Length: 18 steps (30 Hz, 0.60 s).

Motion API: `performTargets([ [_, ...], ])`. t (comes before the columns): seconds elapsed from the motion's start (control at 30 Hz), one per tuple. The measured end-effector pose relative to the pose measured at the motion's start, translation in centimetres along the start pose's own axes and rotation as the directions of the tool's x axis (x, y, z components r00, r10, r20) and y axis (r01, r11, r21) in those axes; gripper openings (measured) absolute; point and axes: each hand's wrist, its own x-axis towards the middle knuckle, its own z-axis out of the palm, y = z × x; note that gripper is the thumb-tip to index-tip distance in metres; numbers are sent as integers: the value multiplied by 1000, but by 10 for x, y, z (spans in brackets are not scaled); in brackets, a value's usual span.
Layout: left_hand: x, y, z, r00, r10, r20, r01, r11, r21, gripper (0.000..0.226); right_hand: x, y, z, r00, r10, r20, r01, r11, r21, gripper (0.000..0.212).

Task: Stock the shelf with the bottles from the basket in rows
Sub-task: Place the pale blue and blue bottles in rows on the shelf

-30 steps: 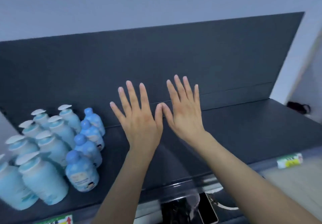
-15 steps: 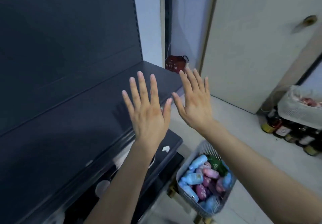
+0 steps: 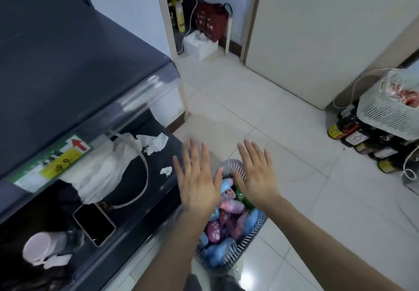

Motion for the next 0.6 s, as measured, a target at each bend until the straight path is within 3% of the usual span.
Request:
performTargets([
  [0.2, -27, 6, 97, 974, -86, 210, 85, 996, 12, 69, -21, 55, 78, 976, 42, 215, -8, 988, -156, 56],
  [0.33, -52, 6, 162, 926, -145, 347, 158, 987, -10, 69, -34, 90, 125, 939, -25, 343, 101, 974, -205, 53],
  [0.43, -73, 9, 207, 853, -228, 470, 274, 961, -31, 68, -37, 116, 158, 860, -74, 504, 222, 945, -241, 62],
  [0.5, -84, 12, 224, 795, -328, 510, 430, 898, -93, 65, -35, 134, 172, 799, -141, 584, 323, 921, -219, 57],
  [0.53, -86, 14, 230, 736, -415, 535, 558, 819, -133, 64, -31, 142, 179, 765, -189, 616, 374, 909, -185, 47],
  [0.57, -86, 14, 238, 610, -529, 590, 719, 683, -131, 63, -27, 152, 187, 722, -264, 640, 447, 884, -140, 36],
  [0.6, -82, 13, 247, 419, -617, 666, 875, 470, -114, 64, -21, 157, 191, 683, -310, 662, 502, 857, -117, 27],
])
